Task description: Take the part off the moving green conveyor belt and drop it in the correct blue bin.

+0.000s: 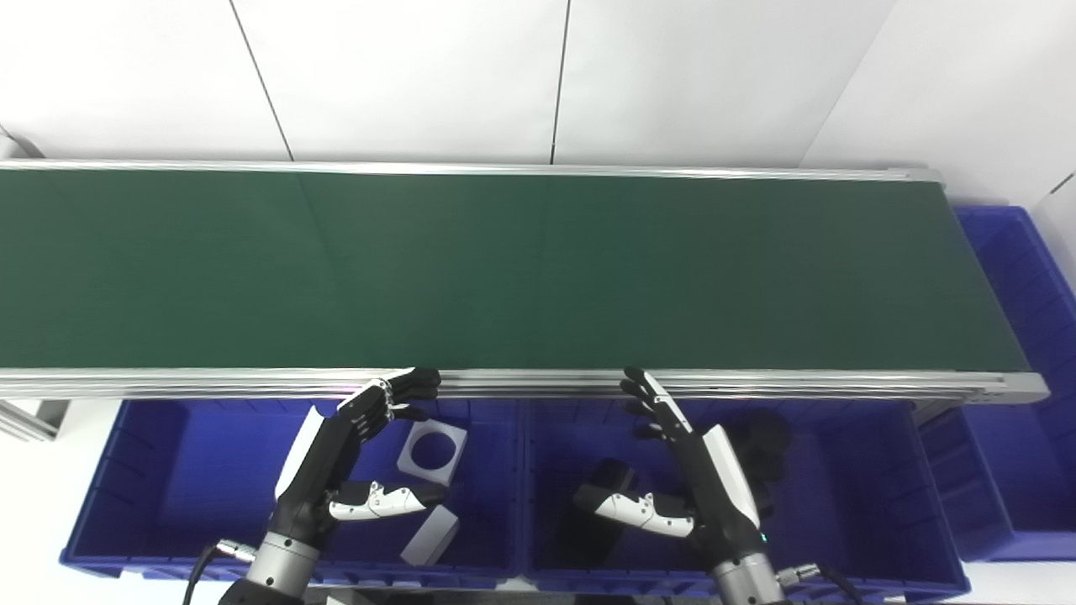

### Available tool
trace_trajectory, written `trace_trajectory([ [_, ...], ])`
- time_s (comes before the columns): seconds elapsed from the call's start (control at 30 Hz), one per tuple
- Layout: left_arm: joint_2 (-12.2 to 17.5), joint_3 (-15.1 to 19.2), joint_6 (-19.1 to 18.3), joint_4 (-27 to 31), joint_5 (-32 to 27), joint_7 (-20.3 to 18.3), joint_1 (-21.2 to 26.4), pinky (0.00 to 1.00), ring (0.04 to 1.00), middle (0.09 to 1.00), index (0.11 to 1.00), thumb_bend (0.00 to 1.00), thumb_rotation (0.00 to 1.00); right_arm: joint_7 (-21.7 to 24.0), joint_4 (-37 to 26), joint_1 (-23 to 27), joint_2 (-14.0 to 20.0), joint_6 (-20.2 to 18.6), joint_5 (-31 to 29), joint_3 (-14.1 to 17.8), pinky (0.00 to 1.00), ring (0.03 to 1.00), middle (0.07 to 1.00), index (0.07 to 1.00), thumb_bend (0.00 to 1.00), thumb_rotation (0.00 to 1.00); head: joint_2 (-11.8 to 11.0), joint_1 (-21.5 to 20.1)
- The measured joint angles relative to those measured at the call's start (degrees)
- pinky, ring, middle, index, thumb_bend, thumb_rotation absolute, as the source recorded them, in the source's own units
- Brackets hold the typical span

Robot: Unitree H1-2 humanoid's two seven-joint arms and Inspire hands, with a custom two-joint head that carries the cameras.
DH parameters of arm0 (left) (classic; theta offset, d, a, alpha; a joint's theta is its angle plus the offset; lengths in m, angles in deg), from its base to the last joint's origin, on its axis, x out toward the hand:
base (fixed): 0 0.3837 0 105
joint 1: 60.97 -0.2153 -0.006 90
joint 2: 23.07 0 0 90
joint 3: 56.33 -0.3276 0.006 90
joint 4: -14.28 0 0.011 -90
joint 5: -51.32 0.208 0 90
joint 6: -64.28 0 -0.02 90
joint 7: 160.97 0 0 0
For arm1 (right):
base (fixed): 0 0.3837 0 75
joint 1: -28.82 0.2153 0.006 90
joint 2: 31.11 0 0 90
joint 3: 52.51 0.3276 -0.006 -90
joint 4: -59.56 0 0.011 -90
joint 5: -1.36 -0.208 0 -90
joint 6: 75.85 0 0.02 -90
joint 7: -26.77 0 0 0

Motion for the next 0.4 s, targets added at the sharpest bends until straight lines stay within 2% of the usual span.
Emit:
trace_trajectory([
  [0.1,0.00,-0.08,0.00,-0.01,0.17,0.00,-0.12,0.67,0.774,0.808,0.779,0.85,0.37,-0.06,0.96,0.05,0.01,1.58,-0.90,0.14,0.80,0.822,0.860,0.895,0.88,0.43,-0.35,0.26],
  [0.4,0.00,-0.34,0.01,-0.84,1.21,-0.08,-0.16,0.68,0.779,0.818,0.785,0.85,0.36,-0.06,1.38,0.05,0.03,1.79,-2.26,0.43,0.79,0.818,0.860,0.903,0.88,0.41,-1.05,0.53],
])
